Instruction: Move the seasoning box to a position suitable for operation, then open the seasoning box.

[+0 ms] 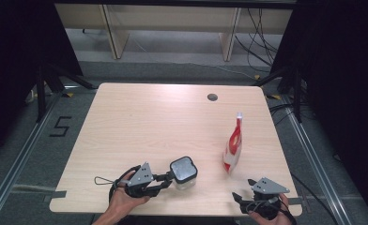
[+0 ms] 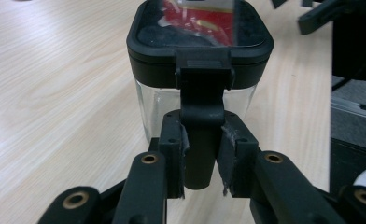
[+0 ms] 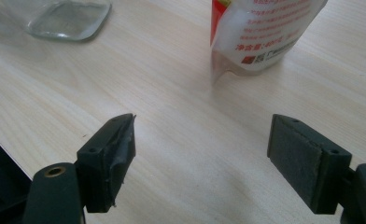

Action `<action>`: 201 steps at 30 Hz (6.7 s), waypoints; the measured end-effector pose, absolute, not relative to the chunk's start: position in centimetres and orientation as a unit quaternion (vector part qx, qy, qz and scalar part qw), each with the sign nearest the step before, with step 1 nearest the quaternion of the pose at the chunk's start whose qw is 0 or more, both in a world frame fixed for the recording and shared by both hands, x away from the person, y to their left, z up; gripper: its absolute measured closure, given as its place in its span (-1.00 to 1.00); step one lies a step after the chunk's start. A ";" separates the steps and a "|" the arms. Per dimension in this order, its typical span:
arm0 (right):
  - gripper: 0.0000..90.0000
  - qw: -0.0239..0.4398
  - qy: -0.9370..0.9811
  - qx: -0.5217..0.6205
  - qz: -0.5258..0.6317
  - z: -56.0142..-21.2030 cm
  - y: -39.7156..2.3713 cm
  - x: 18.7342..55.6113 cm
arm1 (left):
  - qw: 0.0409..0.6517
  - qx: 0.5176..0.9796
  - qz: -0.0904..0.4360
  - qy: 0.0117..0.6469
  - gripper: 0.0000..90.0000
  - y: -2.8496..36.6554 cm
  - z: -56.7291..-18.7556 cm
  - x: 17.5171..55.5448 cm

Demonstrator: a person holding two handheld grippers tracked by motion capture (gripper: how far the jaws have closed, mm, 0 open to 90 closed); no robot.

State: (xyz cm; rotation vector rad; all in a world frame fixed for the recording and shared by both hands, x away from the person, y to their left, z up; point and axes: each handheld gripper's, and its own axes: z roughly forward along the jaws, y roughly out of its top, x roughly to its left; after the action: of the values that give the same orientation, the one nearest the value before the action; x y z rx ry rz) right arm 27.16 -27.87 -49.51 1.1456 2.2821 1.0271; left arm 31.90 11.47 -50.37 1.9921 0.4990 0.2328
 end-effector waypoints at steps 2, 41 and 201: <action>-0.45 0.195 0.812 0.410 0.368 -49.5 -27.9 27.1 | 0.513 0.830 0.092 0.199 0.61 11.3 -50.4 31.8; -0.44 0.202 0.821 0.385 0.370 -49.5 -27.5 27.1 | 0.508 0.829 0.083 0.217 0.22 13.0 -50.1 33.6; 0.98 0.196 0.822 0.210 0.492 -44.9 -17.1 29.0 | 0.515 0.821 0.091 0.230 0.04 14.7 -48.6 32.6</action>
State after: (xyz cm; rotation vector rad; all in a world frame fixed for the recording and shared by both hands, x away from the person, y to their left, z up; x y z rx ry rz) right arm 29.04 -17.15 -44.88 0.5873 2.3035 1.3781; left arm 32.59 14.74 -48.64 1.9711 0.5519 0.2182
